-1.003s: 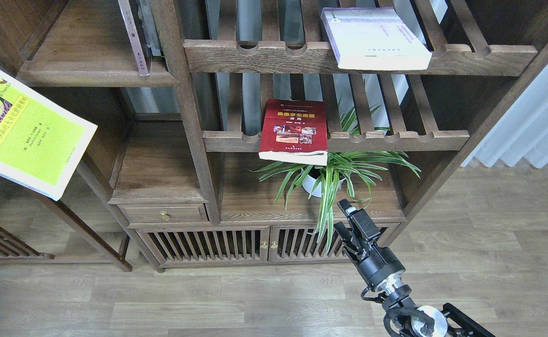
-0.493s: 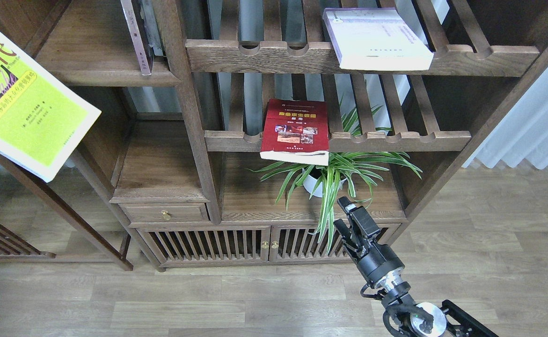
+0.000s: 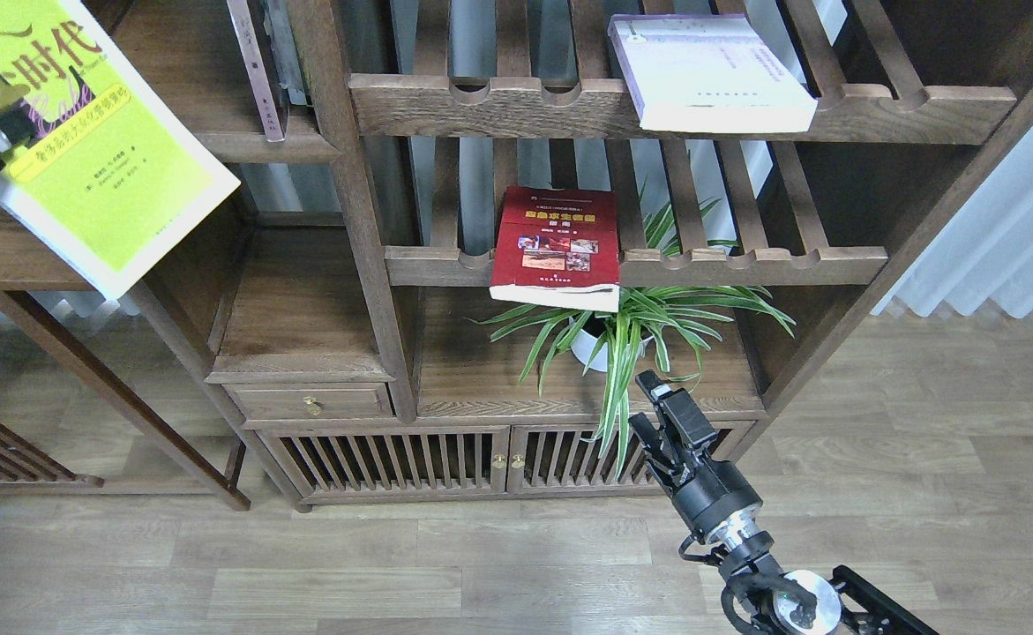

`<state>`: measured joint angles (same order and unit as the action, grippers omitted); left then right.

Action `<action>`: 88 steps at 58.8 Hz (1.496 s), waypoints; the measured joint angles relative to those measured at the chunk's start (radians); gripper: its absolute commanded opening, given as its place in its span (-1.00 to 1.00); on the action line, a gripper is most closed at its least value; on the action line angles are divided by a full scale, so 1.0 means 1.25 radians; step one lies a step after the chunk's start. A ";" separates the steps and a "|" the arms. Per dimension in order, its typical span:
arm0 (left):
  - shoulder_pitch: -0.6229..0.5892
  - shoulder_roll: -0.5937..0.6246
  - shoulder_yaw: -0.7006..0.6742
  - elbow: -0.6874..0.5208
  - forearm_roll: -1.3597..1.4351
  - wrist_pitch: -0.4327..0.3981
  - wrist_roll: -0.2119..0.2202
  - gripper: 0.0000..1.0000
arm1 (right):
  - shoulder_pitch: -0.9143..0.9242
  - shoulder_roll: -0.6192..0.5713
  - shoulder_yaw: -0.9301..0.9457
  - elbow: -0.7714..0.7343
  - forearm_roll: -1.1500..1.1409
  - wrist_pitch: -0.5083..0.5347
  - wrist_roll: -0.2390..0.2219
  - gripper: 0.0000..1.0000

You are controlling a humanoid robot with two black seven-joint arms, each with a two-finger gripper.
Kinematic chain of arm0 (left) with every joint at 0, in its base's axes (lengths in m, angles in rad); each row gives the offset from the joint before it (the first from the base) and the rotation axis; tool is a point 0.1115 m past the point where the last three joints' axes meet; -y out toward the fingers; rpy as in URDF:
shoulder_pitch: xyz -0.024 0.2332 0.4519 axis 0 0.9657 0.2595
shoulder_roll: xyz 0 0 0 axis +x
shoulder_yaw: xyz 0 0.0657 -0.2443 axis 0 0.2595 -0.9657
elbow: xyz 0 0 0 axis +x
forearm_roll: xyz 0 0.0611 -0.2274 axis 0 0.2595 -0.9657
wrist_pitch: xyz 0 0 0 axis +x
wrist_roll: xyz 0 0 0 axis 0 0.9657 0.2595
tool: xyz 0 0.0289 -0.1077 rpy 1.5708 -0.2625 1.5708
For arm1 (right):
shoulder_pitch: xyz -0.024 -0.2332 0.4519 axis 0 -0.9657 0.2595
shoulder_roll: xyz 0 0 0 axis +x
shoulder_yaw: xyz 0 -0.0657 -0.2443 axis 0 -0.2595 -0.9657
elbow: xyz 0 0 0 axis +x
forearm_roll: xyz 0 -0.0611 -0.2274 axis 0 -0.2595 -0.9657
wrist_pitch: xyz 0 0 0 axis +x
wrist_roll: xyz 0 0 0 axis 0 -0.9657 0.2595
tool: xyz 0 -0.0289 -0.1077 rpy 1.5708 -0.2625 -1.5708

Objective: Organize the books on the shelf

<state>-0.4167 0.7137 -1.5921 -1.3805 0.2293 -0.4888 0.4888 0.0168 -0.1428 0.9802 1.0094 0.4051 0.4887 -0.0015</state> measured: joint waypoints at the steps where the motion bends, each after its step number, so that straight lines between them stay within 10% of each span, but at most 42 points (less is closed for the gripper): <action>1: -0.006 0.002 0.004 0.000 0.000 0.000 0.000 -0.92 | 0.000 0.000 0.000 0.000 0.000 0.000 0.000 0.97; 48: -0.251 0.037 0.106 0.093 0.032 0.000 0.000 -0.92 | 0.000 0.000 0.000 0.001 0.001 0.000 0.000 0.97; 88: -0.462 -0.166 0.152 0.306 0.224 0.000 0.000 -0.92 | -0.002 0.001 0.000 0.008 0.002 0.000 0.000 0.97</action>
<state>-0.9940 0.5057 -1.4020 -0.9975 0.5097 -0.4887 0.4888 0.0140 -0.1411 0.9802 1.0198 0.4080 0.4887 -0.0015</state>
